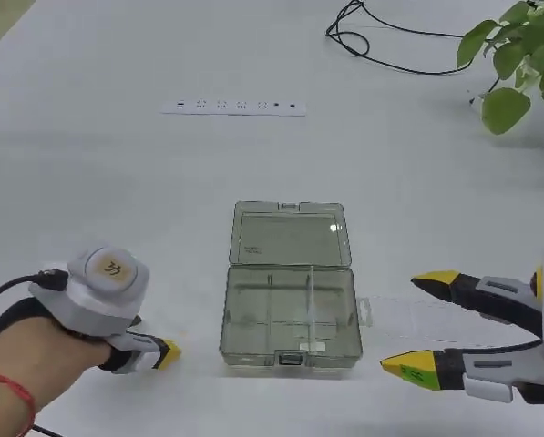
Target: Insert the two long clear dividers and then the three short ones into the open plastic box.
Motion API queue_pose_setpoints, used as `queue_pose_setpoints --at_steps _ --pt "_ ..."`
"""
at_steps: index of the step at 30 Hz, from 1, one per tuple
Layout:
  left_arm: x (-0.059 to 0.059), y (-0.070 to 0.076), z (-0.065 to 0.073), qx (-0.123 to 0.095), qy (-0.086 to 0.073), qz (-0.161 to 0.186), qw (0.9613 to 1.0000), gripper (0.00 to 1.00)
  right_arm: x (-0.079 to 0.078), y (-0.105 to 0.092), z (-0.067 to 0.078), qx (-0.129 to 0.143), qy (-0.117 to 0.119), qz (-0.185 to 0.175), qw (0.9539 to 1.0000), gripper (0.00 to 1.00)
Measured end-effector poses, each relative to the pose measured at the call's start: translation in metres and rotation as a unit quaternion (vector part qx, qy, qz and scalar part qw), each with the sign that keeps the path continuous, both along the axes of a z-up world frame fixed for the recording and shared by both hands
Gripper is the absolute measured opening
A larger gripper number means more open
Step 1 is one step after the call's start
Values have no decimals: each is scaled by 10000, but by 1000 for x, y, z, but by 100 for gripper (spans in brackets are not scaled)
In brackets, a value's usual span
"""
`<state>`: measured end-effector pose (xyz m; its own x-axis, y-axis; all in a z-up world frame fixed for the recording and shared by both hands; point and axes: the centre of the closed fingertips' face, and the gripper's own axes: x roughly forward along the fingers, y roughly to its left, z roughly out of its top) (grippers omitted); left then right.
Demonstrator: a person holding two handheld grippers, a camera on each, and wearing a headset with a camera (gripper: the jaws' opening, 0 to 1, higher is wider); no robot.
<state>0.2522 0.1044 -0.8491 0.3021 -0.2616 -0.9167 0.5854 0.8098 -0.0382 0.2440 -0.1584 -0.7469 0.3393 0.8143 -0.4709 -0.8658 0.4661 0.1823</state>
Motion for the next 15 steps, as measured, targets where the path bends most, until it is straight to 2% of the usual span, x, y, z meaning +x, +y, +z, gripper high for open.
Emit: queue_pose_setpoints --at_steps 7,9,15 --pt "2 2 -1 243 26 -32 9997 37 3 0 2 12 -40 -19 10000 71" --pt "2 3 -1 256 62 39 9996 37 3 1 2 8 -52 -17 10000 71" --pt "0 4 -2 316 143 -33 9994 34 3 1 2 21 -47 -11 10000 71"
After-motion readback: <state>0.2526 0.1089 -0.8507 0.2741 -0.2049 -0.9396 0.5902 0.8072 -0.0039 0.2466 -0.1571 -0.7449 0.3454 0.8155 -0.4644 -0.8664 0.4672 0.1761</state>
